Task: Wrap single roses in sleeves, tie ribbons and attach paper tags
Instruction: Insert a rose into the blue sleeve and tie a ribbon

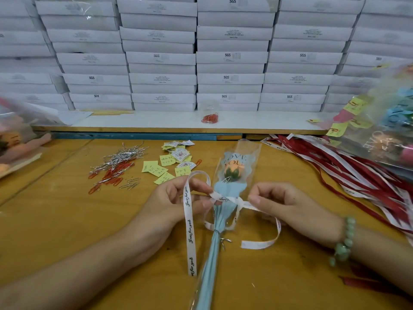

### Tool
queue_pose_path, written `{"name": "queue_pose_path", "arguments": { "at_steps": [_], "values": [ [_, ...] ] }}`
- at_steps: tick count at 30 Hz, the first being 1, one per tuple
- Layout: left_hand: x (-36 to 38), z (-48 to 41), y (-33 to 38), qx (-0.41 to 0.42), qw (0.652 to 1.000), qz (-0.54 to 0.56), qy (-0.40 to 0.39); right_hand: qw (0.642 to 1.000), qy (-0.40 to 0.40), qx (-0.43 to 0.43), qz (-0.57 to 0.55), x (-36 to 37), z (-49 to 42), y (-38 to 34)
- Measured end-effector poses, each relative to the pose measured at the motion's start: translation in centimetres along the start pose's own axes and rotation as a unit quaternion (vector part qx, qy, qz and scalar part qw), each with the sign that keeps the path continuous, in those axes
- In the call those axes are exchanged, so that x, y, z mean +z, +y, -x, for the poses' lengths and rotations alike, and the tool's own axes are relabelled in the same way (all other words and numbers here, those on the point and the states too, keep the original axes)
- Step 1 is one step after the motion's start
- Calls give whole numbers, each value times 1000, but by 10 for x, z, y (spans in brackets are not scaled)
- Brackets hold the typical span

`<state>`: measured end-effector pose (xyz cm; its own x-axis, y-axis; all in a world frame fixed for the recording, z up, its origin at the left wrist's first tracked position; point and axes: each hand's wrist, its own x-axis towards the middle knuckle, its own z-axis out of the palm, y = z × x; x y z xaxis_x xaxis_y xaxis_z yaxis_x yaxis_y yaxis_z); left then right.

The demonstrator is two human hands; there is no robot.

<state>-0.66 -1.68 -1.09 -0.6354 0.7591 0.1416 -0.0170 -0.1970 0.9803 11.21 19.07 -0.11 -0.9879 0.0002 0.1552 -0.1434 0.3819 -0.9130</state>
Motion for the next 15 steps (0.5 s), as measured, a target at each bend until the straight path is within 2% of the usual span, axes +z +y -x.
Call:
{"name": "queue_pose_path", "arguments": {
  "at_steps": [5,8,11,15],
  "values": [
    [-3,-3,1,10,1000,-15,9,996,6,3,-91,-4,-1,4],
    [-7,-5,0,2,1000,-24,5,990,-19,5,-141,-6,-2,4],
    [-13,-7,1,-4,999,-34,-20,985,-68,52,-153,-10,0,4],
    [-21,-9,3,1,997,-51,-61,973,-171,115,-104,-23,-1,3]
  ]
}}
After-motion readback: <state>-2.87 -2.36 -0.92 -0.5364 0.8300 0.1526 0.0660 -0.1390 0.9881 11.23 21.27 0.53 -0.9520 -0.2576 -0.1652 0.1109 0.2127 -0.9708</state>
